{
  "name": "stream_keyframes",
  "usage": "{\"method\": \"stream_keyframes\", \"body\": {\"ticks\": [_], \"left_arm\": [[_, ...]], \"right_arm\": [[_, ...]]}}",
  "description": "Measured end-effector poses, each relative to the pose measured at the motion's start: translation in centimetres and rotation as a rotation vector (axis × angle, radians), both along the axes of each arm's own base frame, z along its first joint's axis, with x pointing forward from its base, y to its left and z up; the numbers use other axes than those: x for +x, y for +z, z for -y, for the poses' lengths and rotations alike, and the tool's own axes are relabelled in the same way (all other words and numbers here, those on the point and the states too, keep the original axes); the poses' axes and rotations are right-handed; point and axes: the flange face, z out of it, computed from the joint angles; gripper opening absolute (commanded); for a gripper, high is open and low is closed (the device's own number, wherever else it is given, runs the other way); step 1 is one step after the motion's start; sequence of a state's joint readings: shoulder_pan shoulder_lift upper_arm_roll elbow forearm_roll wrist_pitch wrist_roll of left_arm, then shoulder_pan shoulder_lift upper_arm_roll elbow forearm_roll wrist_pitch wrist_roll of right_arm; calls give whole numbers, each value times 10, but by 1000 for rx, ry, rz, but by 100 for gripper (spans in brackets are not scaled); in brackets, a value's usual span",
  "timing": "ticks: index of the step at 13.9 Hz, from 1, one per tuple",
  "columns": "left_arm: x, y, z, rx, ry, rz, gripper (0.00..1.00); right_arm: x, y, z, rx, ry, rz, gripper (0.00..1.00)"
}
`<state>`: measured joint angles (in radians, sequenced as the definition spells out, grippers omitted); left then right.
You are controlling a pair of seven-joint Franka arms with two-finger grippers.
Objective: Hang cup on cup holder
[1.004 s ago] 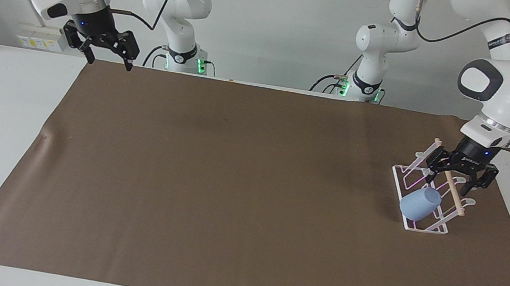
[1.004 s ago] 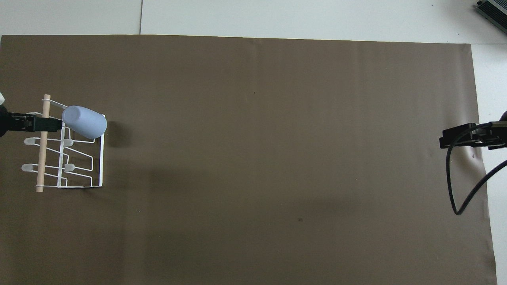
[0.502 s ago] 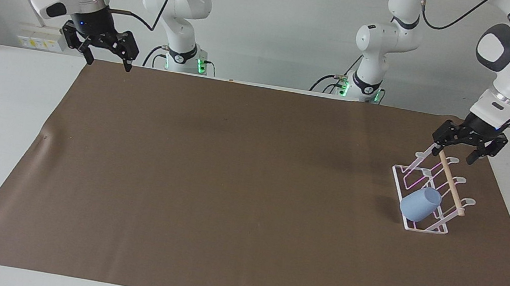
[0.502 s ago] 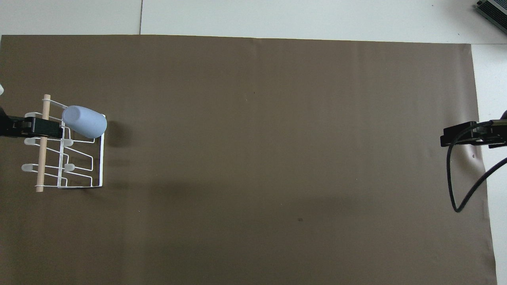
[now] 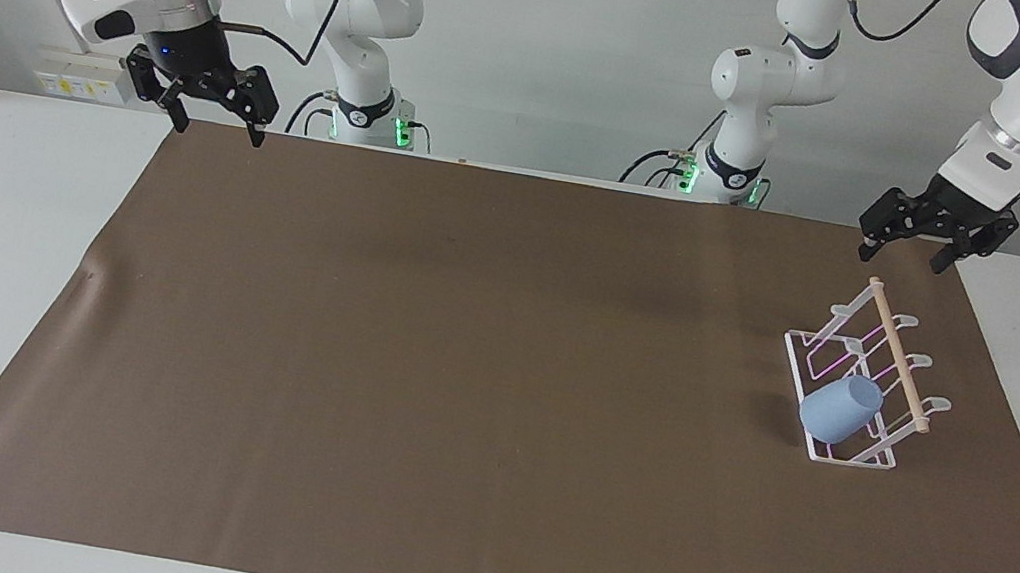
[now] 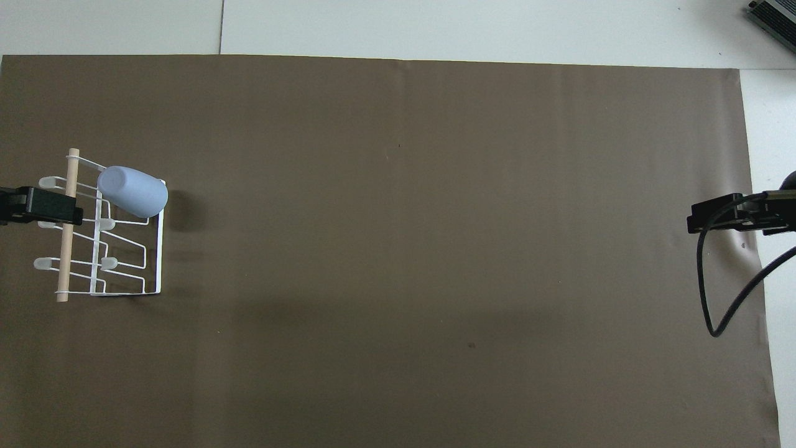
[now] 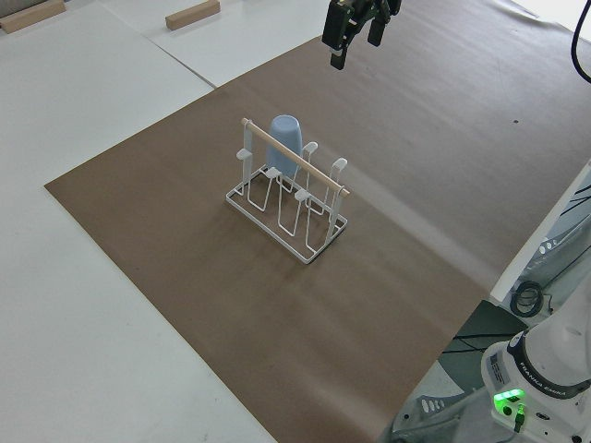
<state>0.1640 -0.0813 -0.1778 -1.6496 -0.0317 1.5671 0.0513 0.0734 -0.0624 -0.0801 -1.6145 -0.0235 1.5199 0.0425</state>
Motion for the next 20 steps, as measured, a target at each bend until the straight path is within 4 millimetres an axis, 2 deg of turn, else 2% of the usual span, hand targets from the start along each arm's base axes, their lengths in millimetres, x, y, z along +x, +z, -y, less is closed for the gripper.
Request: {"method": "stream_keyframes", "body": {"ticks": [3,7,11,20], "left_arm": [[-2,6,0,0,1,-14,100],[-4,4,1,-1,-1,-43,100],[-2,6,12,-6,-23,-46,100],[-3,12,-6,-15,5,-50,100]], "right_arm": [[0,0,-1,0,1,0,100],[0,-1,-3,0,4,-3,100],[0,-2,-3,0,4,-4,100],[0,-4,-3,0,4,-9,100]]}}
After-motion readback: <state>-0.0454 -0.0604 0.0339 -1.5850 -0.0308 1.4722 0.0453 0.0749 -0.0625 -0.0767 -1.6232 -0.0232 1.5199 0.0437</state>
